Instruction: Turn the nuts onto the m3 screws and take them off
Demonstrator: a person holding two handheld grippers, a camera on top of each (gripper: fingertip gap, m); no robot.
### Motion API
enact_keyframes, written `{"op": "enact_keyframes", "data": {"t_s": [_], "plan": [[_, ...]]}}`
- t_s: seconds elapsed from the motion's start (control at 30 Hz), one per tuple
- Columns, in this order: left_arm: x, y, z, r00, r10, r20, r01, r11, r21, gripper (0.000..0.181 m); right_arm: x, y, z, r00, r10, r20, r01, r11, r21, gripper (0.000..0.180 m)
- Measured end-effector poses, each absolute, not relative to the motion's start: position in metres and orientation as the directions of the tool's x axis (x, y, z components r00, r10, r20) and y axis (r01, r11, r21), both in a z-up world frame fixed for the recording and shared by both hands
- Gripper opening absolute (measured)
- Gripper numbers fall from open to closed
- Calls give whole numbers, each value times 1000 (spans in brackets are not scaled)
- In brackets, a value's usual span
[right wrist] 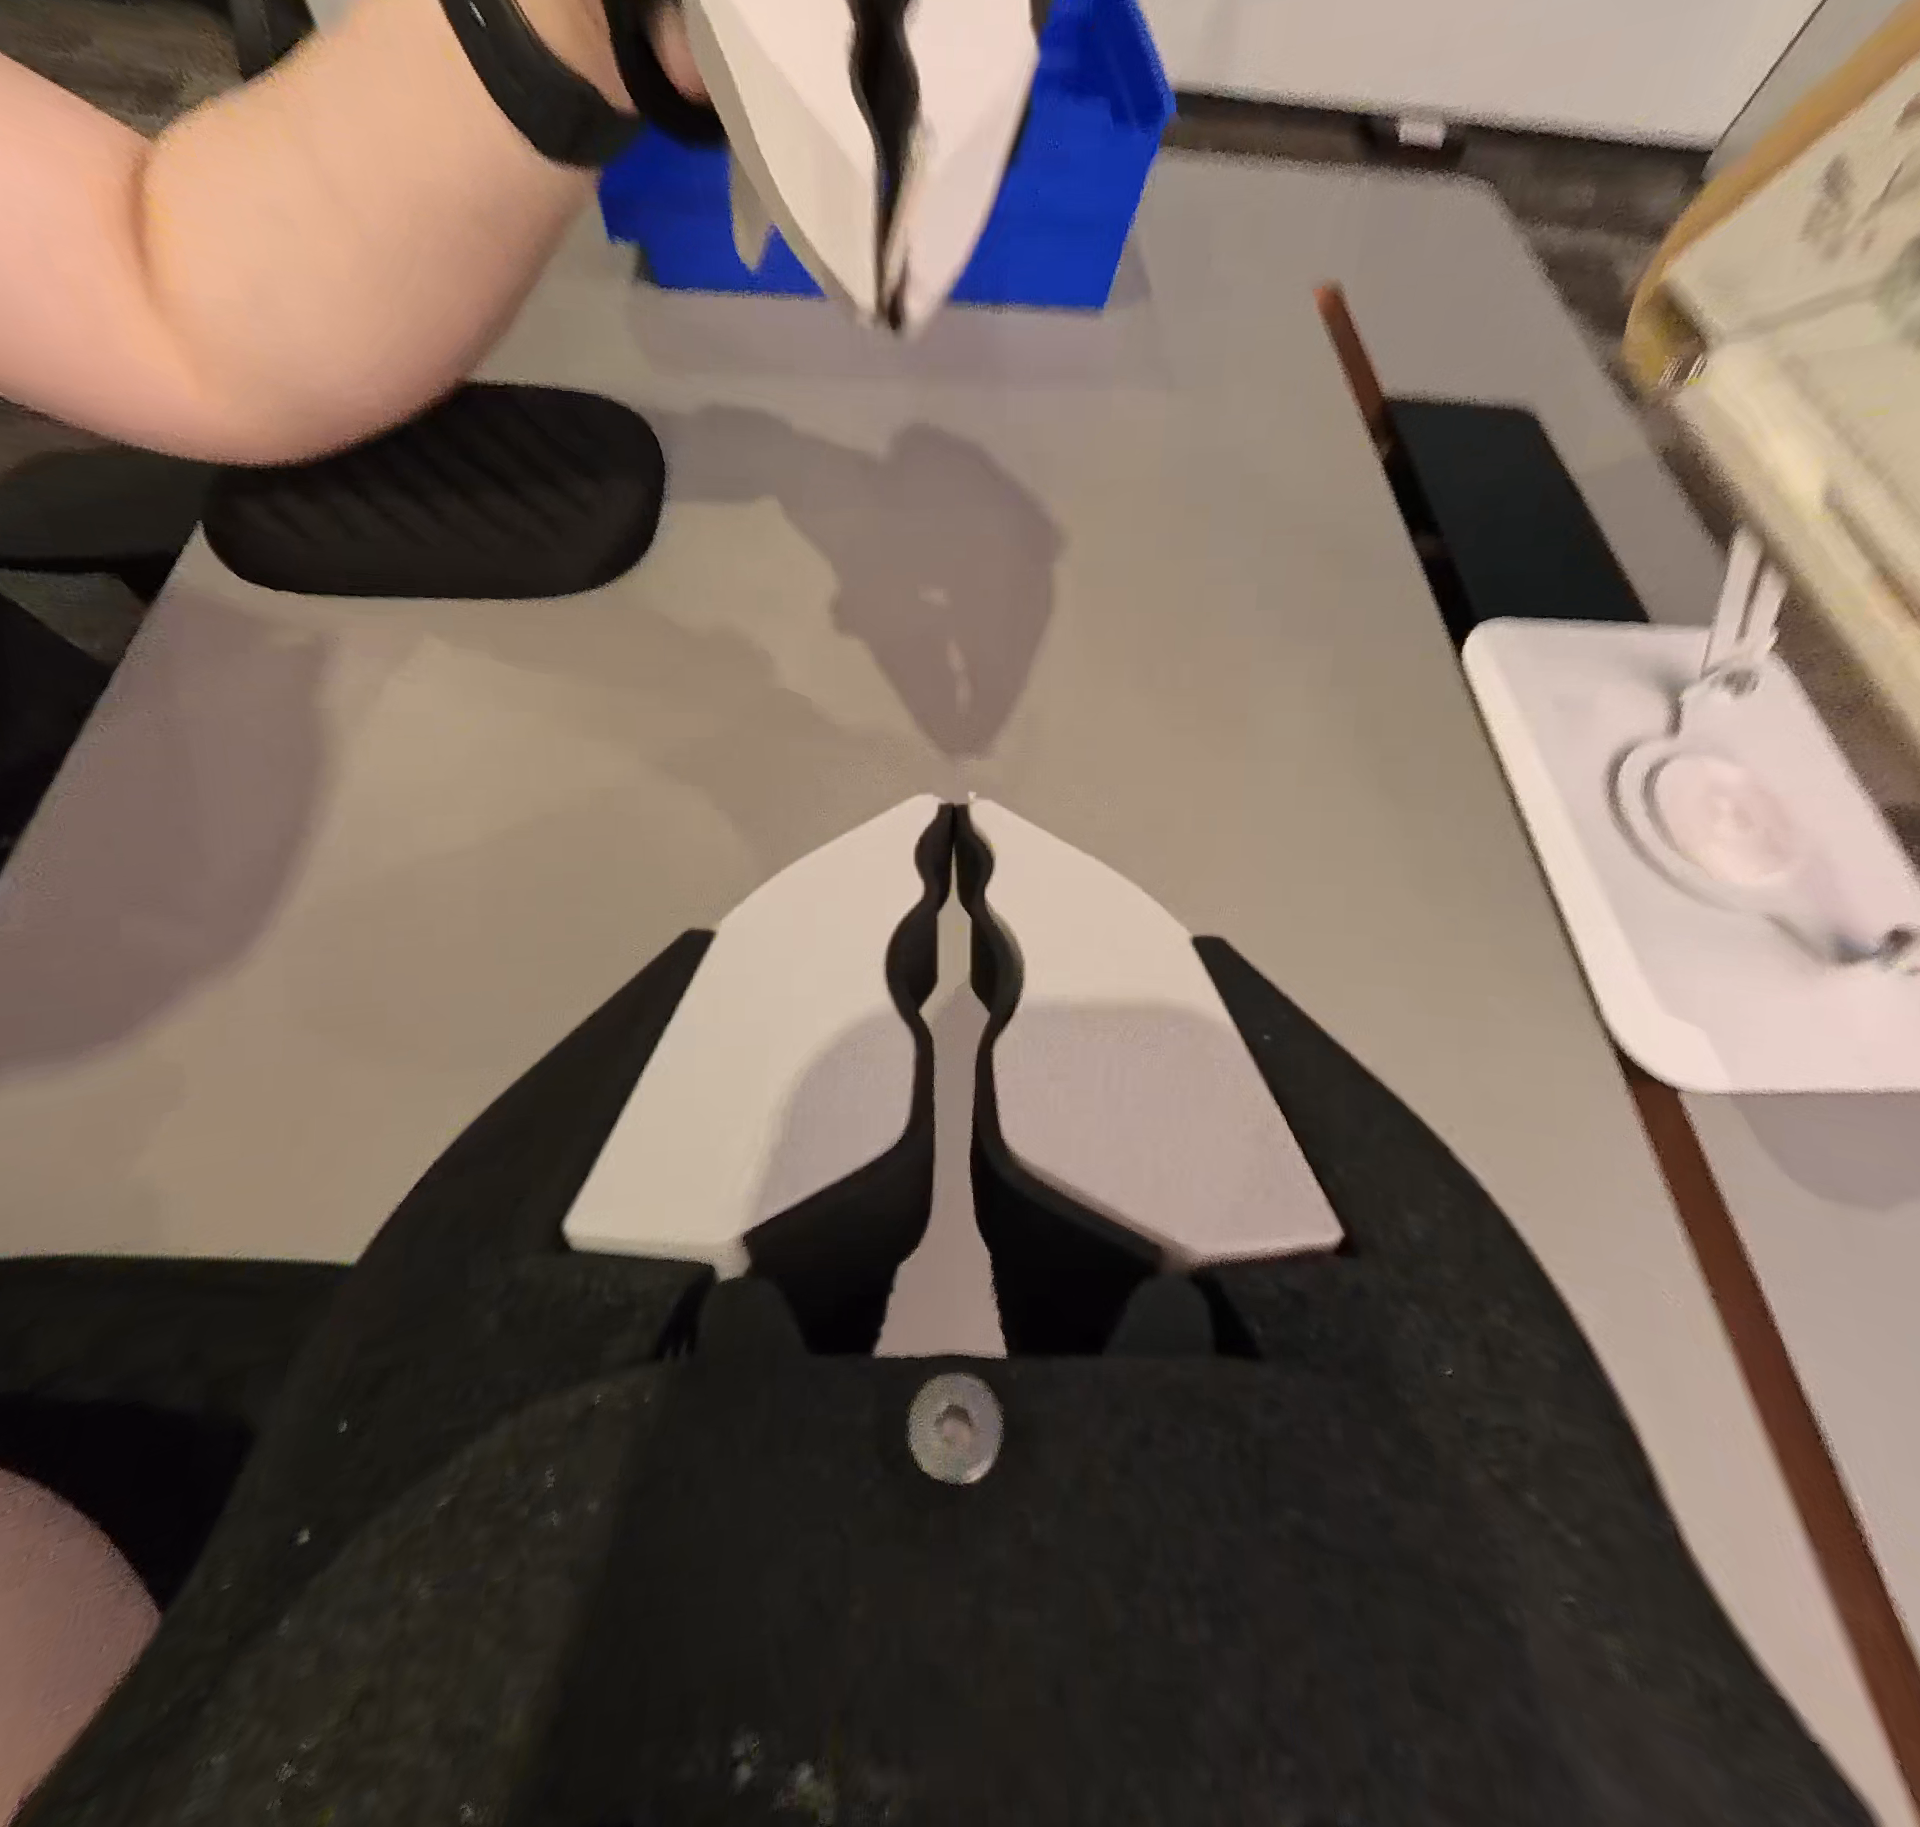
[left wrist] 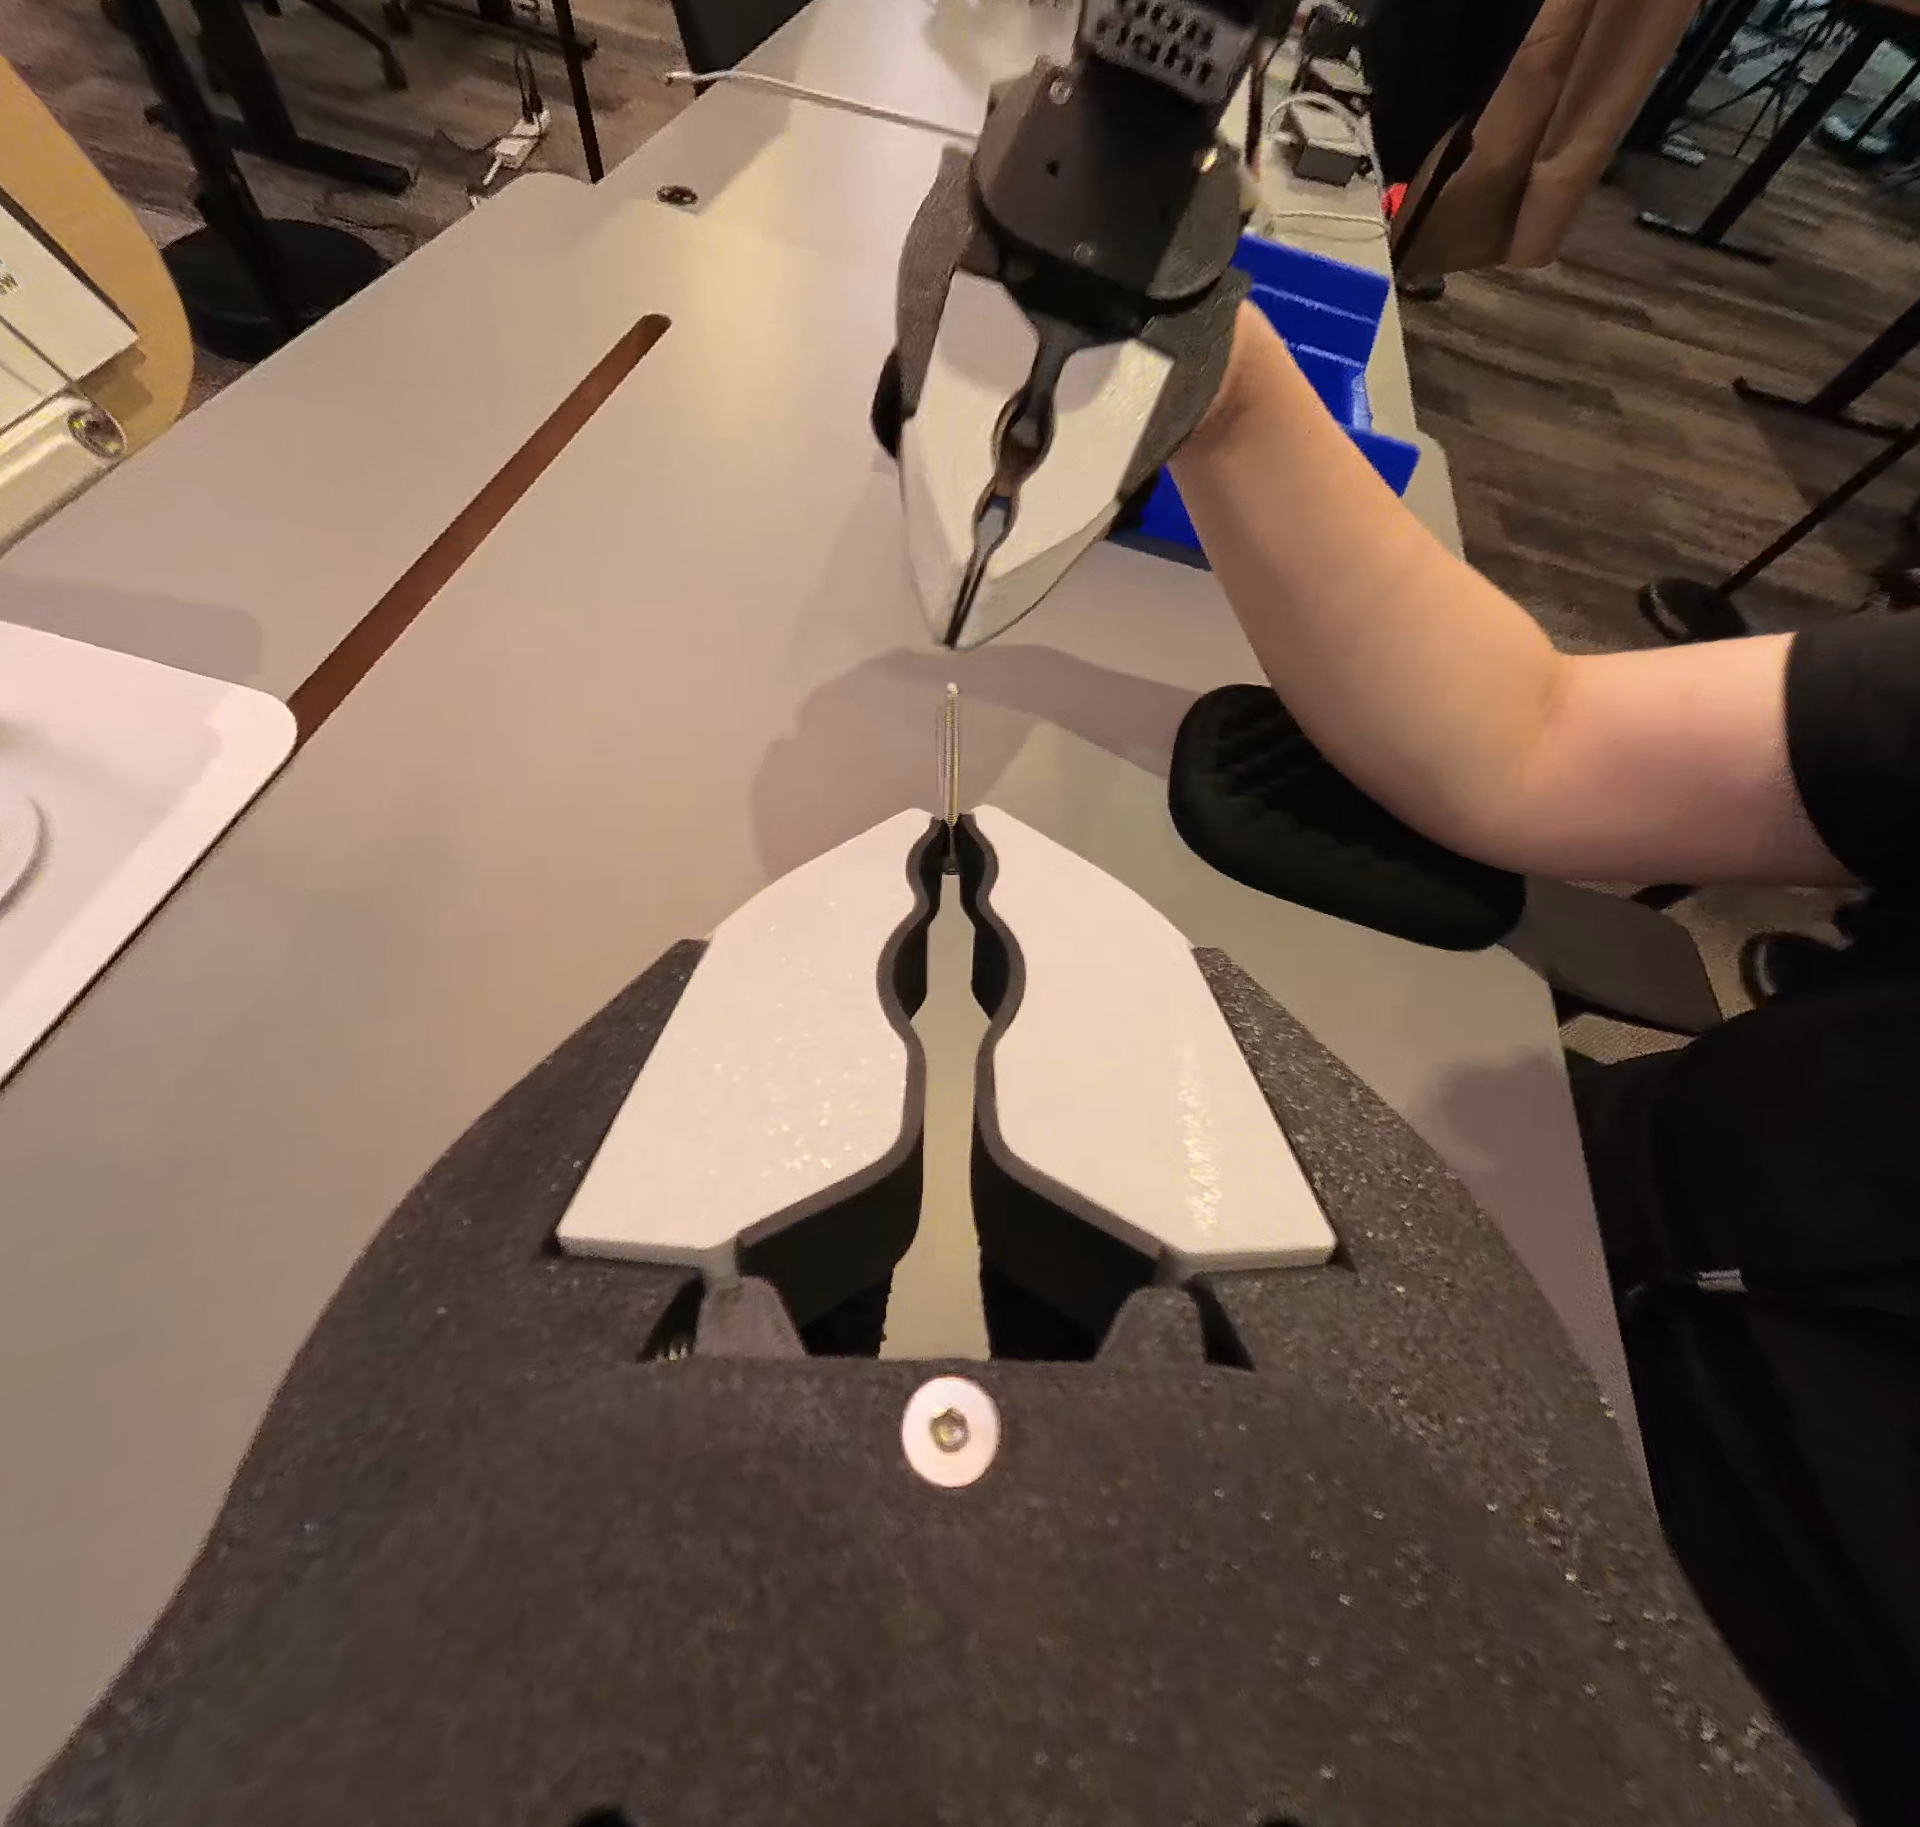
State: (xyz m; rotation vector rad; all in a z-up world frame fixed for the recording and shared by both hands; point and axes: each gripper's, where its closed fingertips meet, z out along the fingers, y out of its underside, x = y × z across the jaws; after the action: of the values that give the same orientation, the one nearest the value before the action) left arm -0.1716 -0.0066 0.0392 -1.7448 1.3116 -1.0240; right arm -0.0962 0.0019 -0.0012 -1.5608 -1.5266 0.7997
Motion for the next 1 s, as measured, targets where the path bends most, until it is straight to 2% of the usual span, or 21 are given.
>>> {"op": "enact_keyframes", "data": {"t_s": [0.17,0.23,0.37,0.53,0.7,0.87,1.0], "plan": [[-188,9,49,199,-956,217,-312,-272,-910,2,-106,11,-27,57,998,-2,523,-32,-852,0],[-193,12,52,203,-955,215,-283,-267,-921,2,-109,4,-40,17,999,-39,569,-41,-822,0],[-200,17,55,209,-950,231,-244,-280,-928,2,-115,-36,-66,-132,963,-237,682,-86,-726,0],[-206,14,53,205,-949,240,-228,-285,-931,2,-125,-51,-85,-155,936,-316,747,-98,-657,0],[-205,11,66,184,-954,235,-189,-269,-944,2,-125,-52,-101,-141,927,-348,811,-94,-578,0],[-209,16,58,226,-952,206,-223,-257,-940,2,-131,-55,-97,-160,933,-322,804,-66,-591,0],[-212,21,60,233,-948,217,-193,-264,-945,2,-129,-52,-81,-136,964,-227,796,-31,-605,0]]}}
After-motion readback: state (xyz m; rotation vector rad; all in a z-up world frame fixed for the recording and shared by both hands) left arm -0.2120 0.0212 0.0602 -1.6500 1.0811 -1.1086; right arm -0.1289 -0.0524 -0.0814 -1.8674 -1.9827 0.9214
